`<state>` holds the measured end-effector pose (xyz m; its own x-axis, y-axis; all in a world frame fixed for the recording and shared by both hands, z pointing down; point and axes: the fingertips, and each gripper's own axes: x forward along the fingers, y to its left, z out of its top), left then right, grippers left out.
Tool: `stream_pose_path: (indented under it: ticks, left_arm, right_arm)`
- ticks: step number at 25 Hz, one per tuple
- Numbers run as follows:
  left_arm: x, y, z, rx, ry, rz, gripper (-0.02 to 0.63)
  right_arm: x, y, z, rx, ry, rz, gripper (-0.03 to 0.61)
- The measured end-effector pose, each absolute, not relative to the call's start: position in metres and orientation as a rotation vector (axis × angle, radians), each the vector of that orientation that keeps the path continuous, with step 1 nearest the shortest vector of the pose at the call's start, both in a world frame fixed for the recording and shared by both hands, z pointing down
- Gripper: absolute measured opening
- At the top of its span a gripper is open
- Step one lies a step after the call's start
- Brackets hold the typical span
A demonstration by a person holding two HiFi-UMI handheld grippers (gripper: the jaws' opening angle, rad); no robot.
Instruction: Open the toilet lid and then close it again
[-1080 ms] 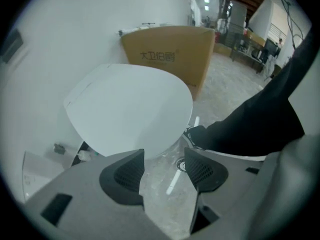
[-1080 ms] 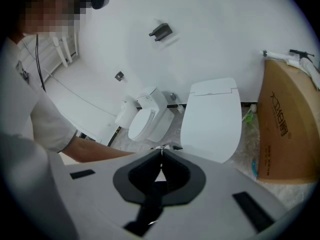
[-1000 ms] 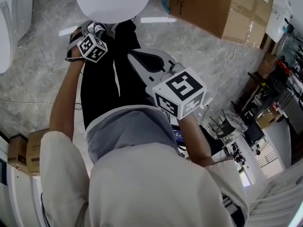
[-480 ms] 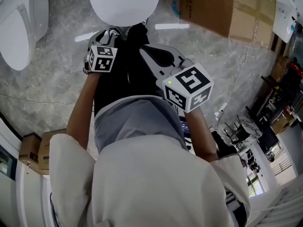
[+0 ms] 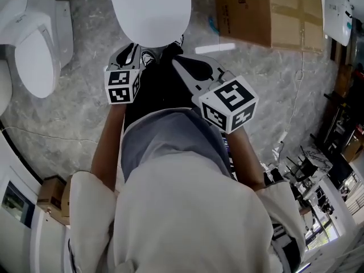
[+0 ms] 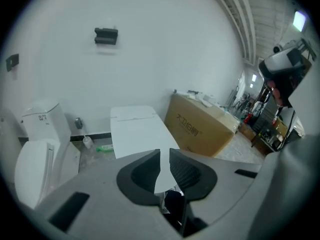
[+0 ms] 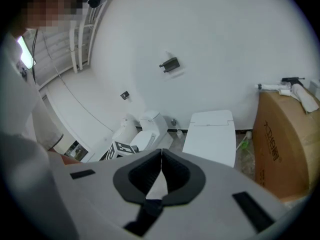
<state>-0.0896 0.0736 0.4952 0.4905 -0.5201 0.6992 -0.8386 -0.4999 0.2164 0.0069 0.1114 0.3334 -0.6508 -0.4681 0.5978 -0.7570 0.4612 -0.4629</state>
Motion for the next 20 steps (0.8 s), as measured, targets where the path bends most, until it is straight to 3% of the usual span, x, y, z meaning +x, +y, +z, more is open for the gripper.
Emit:
stream_pose_path:
  ticks: [20]
  left_arm:
    - [-0.094,0.043,0.266,2.443,-1.254,0.271,0.025]
  right_arm:
    - [0.009,0.070,0.235,1.226,-2.518,0.733,0.011]
